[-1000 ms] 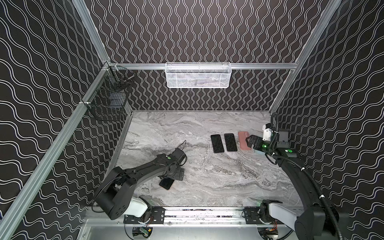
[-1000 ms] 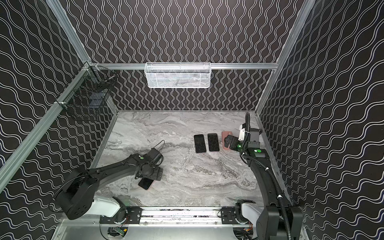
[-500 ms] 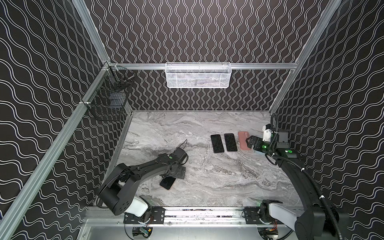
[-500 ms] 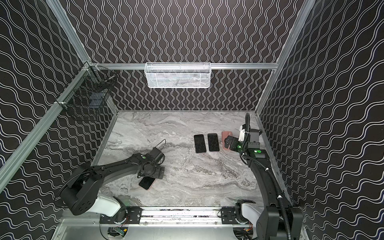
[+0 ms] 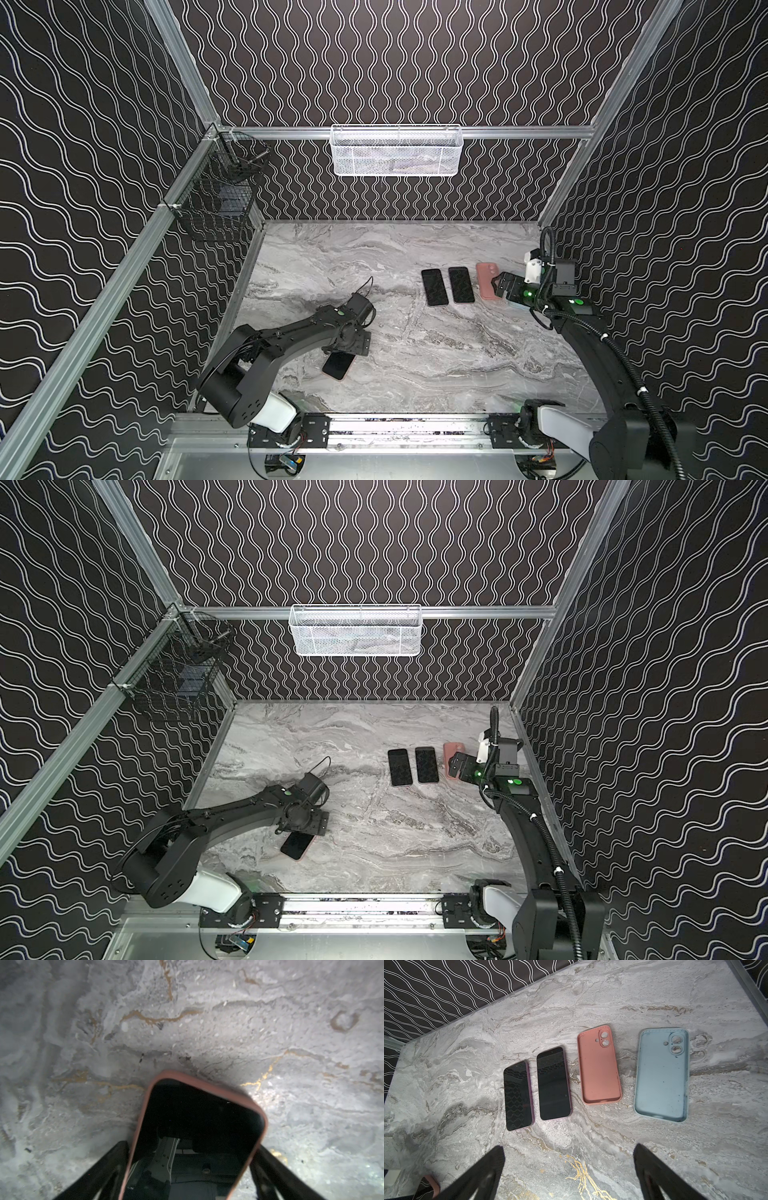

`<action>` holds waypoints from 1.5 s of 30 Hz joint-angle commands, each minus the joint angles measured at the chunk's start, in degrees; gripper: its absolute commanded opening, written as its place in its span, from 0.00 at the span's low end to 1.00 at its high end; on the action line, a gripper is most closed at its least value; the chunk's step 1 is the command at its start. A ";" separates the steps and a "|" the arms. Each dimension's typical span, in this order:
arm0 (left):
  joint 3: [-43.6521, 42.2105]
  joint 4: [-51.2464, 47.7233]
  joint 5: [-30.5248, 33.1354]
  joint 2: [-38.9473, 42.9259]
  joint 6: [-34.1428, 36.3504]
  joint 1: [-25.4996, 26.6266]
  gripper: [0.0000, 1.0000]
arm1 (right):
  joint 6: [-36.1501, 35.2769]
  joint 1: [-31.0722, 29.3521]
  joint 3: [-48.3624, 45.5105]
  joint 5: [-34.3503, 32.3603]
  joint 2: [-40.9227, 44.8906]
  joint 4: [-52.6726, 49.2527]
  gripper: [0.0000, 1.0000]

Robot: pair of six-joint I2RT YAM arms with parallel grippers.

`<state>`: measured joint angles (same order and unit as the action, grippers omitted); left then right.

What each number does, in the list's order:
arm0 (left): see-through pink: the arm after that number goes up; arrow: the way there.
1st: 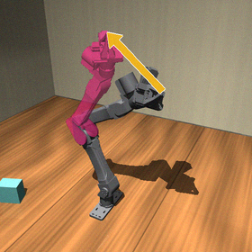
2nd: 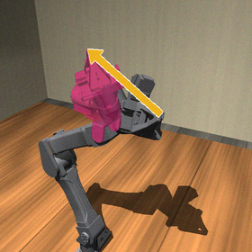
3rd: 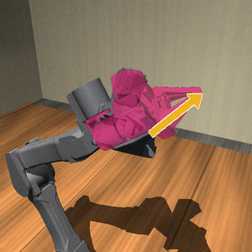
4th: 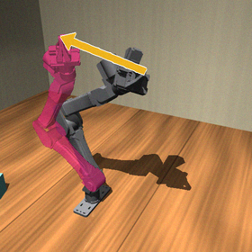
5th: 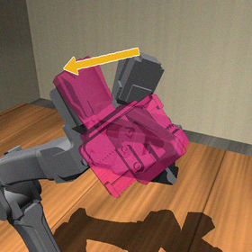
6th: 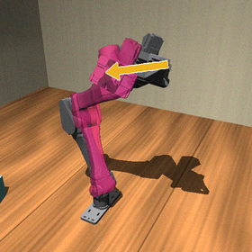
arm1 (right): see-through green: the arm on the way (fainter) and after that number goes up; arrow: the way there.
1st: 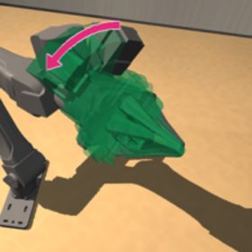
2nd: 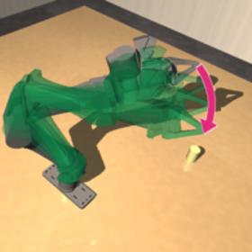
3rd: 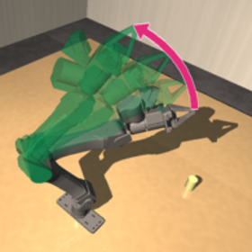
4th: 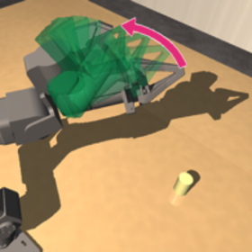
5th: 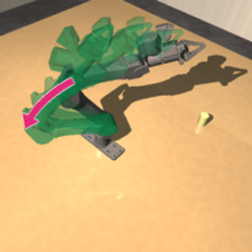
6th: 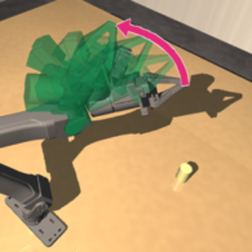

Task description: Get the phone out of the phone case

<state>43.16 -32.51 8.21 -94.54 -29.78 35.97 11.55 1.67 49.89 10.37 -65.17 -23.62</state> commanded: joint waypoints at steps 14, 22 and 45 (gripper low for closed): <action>3.41 0.14 -5.80 1.23 -4.89 0.22 0.65 | 0.83 0.00 0.39 1.43 0.35 0.62 0.99; 5.66 1.38 -5.06 -0.90 -7.19 0.97 0.70 | 1.22 0.00 -0.33 2.63 1.42 0.39 0.99; 1.10 -8.07 -0.13 3.77 -2.96 -2.06 0.99 | 1.28 0.00 -1.64 2.93 3.94 -1.22 0.99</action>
<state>44.99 -42.46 8.49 -89.62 -34.11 34.57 12.86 1.67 48.16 13.32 -61.39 -24.08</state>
